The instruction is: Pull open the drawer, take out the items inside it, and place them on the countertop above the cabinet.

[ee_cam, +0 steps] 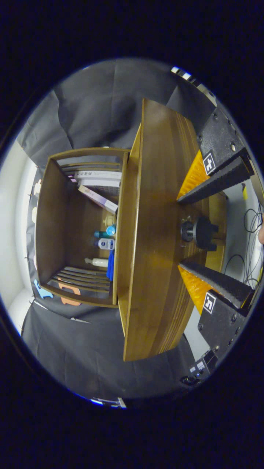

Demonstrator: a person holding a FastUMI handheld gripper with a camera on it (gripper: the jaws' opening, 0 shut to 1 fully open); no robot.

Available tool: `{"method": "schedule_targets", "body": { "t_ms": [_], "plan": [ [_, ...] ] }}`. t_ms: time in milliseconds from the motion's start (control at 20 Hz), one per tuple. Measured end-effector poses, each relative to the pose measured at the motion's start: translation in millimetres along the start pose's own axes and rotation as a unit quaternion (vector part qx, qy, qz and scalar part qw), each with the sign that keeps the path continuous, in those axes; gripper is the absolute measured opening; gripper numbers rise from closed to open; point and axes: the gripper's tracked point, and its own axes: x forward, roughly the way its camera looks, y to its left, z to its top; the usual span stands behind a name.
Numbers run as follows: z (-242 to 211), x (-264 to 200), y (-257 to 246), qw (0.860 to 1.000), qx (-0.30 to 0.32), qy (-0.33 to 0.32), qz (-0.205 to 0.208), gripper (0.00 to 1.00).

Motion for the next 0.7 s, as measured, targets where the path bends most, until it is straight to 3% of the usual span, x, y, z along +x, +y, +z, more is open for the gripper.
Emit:
{"method": "schedule_targets", "body": {
  "t_ms": [700],
  "plan": [
    [18,49,0,1.000,0.015,0.008,0.017,1.00]
  ]
}}
